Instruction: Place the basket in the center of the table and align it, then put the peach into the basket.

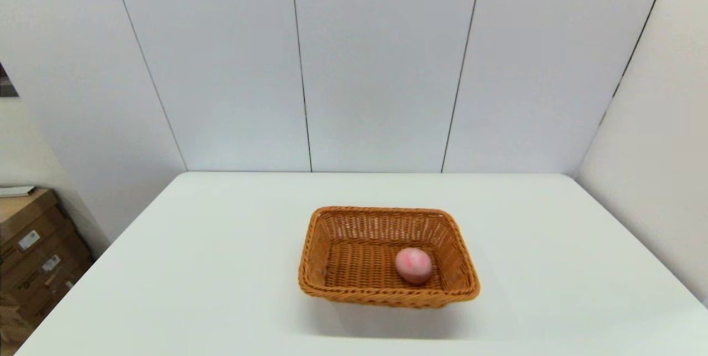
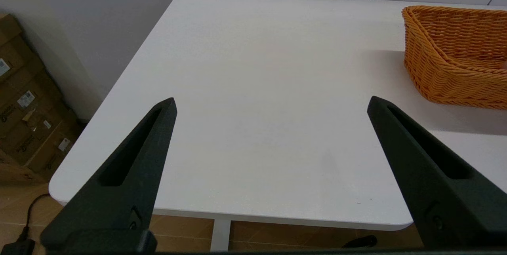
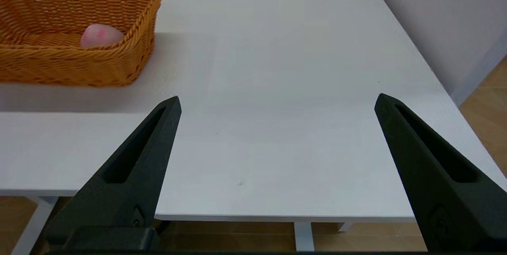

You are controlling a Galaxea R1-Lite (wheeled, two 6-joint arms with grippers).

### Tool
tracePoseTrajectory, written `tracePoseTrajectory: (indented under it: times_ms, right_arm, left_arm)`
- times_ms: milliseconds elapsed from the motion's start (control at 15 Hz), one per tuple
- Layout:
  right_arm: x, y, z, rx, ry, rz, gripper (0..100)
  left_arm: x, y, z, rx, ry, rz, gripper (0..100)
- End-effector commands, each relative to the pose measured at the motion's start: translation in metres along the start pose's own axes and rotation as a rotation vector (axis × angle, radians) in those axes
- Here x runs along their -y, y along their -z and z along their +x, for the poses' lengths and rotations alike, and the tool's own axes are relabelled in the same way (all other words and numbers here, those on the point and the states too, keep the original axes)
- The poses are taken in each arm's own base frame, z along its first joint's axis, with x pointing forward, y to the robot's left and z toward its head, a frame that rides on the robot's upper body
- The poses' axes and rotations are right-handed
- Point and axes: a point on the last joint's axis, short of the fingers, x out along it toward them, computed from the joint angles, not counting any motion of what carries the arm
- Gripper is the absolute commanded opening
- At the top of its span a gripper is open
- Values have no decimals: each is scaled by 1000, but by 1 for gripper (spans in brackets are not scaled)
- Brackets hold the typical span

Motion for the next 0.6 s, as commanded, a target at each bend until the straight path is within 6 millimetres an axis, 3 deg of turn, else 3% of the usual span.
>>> tracePoseTrajectory:
  times_ms: [67,600]
  right_arm:
    - [0,1,0,-4,-1,0,100]
    - [0,1,0,-4,1,2,100]
  left_arm:
    - [0,0,0,-2,-1,-1,100]
    - [0,0,0,-2,-1,-1,100]
